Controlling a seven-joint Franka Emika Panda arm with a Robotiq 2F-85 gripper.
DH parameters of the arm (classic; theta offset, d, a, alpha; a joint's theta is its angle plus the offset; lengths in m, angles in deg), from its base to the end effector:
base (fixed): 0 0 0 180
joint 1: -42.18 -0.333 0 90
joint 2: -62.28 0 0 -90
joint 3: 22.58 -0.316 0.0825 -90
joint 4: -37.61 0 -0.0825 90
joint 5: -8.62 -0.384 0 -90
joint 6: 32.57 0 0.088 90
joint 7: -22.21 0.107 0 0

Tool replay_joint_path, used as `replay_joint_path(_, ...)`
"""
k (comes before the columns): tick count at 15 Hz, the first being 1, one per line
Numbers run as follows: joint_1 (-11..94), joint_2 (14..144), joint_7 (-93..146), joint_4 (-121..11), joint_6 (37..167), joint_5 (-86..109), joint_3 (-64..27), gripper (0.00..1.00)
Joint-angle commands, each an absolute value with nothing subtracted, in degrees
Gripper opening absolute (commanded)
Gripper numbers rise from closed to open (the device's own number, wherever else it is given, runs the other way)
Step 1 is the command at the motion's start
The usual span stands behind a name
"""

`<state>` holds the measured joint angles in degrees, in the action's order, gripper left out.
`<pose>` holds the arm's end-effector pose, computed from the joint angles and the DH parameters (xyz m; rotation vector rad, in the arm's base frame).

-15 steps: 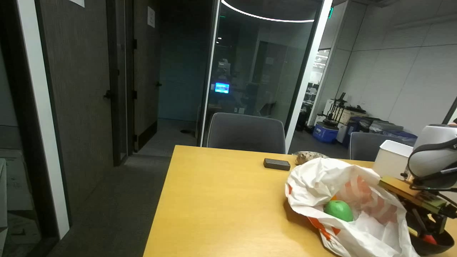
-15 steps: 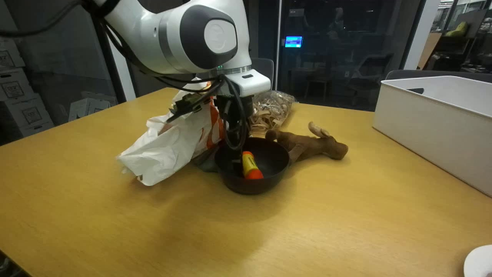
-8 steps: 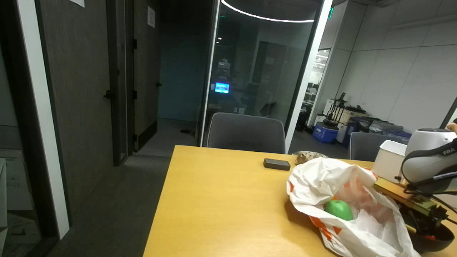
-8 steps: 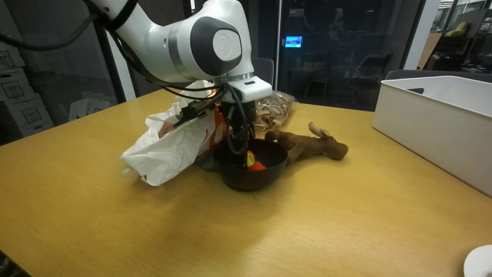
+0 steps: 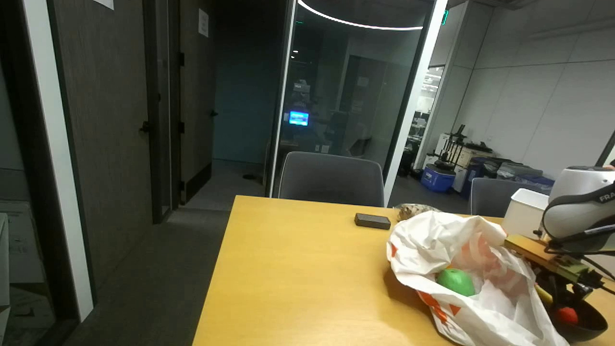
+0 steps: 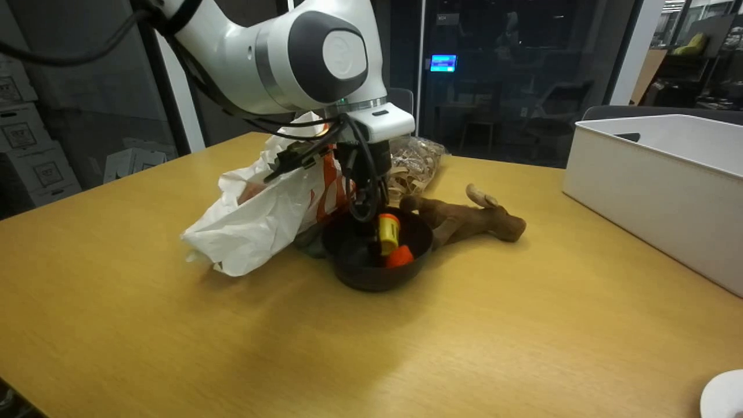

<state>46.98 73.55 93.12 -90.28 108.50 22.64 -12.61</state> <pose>0.5299 -0.1391 0.2878 2.3724 -1.8097 0.1780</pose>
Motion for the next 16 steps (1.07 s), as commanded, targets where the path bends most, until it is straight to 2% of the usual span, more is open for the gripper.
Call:
replay_joint_path(1, 47.2, 68.1, 90.1, -92.1, 108.1, 20.7, -12.2, 0.33)
replay_joint_path(10, 48.5, 45.3, 66.3, -102.8, 108.7, 13.9, -14.3, 0.33)
replay_joint_path(16, 46.9, 31.3, 52.1, -109.4, 105.8, 11.4, -18.9, 0.33)
